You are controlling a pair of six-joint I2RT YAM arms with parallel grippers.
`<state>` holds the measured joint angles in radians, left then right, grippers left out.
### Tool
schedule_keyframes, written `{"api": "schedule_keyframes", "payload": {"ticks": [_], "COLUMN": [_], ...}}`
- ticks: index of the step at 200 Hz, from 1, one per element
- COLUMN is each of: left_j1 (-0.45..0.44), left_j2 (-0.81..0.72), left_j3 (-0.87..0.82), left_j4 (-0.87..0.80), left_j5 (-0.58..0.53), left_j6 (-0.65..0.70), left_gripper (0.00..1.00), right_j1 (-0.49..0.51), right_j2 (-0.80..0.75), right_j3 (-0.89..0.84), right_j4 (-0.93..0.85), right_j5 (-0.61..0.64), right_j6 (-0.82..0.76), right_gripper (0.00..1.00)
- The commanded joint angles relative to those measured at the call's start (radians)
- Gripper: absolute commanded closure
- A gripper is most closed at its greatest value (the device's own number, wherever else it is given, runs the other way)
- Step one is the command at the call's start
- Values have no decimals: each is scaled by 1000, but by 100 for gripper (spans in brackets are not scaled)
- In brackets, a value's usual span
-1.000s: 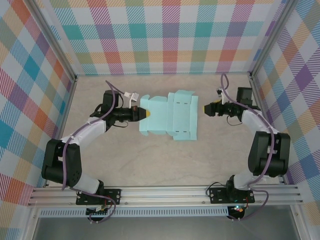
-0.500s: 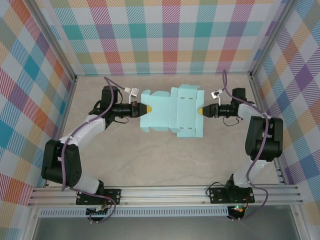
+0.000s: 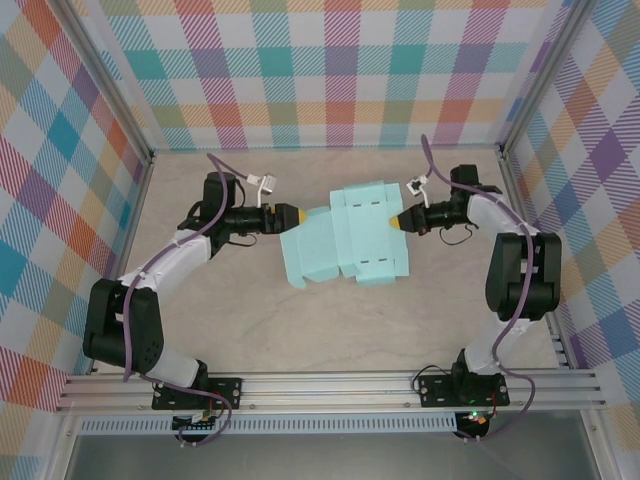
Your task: Fold the paper box
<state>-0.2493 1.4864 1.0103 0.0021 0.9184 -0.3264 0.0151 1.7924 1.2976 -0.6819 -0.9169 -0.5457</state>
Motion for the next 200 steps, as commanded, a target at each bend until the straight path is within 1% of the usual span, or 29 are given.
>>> {"api": "schedule_keyframes", "payload": {"ticks": [1,12,16,30,39,52,64,90,105,119,132,139,149,154,162,185,200], "left_j1": [43,77,92,141,162,167,165,97,50,27,-1,-30,-85,-110,-138,-164,-187], "left_j2": [-35,-67,-79,-121,-147,-167,-157,-93,-31,38,82,88,84,81,84,133,157], "left_j3": [-19,-28,-33,-58,-61,-48,-33,-30,-19,-13,-7,-5,-3,-1,1,-7,-4], "left_j4": [-50,-72,-75,-37,-46,-73,-62,12,35,87,143,139,89,57,32,60,62], "left_j5": [-48,-134,-150,-141,-152,-173,-138,-95,-90,-54,-16,-25,-48,-71,-96,-93,-119], "left_j6": [43,11,-2,-19,-4,38,69,120,130,86,45,65,152,201,239,218,230], "left_gripper": [1,0,0,0,0,0,0,0,4,8,7,5,0,0,0,0,0], "right_j1": [38,60,67,86,98,123,157,227,261,289,312,321,332,336,339,341,340], "right_j2": [32,65,75,90,89,81,73,70,81,94,113,129,151,161,173,173,178], "right_j3": [97,147,163,196,212,231,242,270,297,324,354,372,404,417,435,436,440], "right_j4": [-172,-254,-276,-324,-339,-357,-366,-356,-332,-317,-320,-329,-342,-350,-354,-310,-310], "right_j5": [200,285,315,382,415,450,493,561,605,639,658,667,674,672,672,654,650], "right_j6": [-156,-221,-240,-305,-340,-395,-456,-565,-599,-619,-636,-641,-643,-641,-633,-590,-579], "right_gripper": [100,100,100,100,100,100,100,100,100,100,100,100,100,100,100,100,100]}}
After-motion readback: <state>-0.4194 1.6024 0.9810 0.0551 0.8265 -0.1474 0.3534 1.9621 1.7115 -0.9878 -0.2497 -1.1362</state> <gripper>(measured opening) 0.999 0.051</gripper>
